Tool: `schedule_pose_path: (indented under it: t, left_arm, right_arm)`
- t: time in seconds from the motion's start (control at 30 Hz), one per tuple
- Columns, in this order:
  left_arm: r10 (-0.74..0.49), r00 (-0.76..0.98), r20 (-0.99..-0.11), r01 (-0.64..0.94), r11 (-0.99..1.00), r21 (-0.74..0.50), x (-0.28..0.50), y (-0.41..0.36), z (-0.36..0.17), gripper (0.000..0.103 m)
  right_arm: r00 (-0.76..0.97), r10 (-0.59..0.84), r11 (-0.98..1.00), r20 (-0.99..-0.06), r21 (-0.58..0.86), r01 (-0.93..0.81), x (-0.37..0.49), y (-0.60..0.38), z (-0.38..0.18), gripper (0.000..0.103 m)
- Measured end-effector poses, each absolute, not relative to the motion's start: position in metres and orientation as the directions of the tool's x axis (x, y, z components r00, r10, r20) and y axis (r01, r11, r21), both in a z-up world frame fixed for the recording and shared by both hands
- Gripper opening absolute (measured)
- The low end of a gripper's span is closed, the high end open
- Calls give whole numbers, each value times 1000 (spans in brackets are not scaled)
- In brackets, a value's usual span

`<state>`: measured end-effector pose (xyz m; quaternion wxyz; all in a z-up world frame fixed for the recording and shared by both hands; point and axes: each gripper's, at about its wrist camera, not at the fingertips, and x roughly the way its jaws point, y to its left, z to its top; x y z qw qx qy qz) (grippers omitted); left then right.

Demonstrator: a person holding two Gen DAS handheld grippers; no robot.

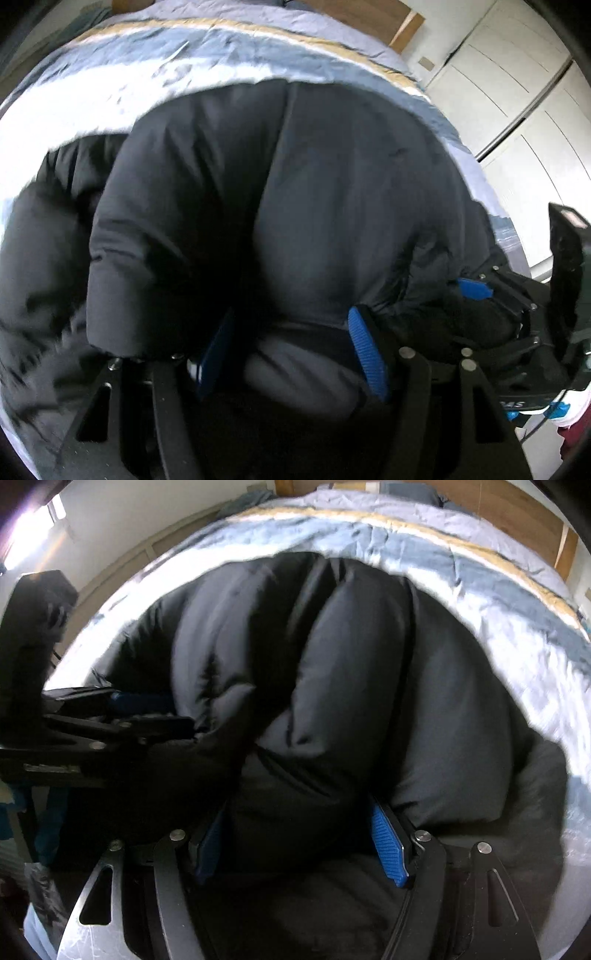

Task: Fold large clothes

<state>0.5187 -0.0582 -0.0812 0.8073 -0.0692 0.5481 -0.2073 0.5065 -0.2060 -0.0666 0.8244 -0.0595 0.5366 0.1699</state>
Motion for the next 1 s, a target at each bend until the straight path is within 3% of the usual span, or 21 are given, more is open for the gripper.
schedule_pose_path:
  t: [0.2, 0.37, 0.6, 0.83, 1.0]
  left_arm:
    - [-415, 286, -864, 257, 901, -348, 517, -56, -78, 62]
    - [-460, 343, -819, 298, 880, -369, 499, -39, -26, 62]
    - [-426, 456, -781, 337, 895, -292, 528, -37, 17, 62]
    - [-349, 426, -834, 326, 920, -218, 568, -49, -39, 62]
    - [-327, 446, -833, 378, 913, -156, 558, -58, -78, 65]
  right_arm:
    - [344, 196, 940, -918, 76, -333, 502, -204, -82, 71]
    - [378, 234, 935, -896, 102, -339, 491, -216, -42, 71]
    - [510, 234, 944, -828, 67, -323, 510, -231, 17, 71]
    - [521, 164, 964, -838, 25, -264, 554, -238, -16, 71]
    - [498, 135, 961, -857, -8, -275, 560, -240, -68, 81]
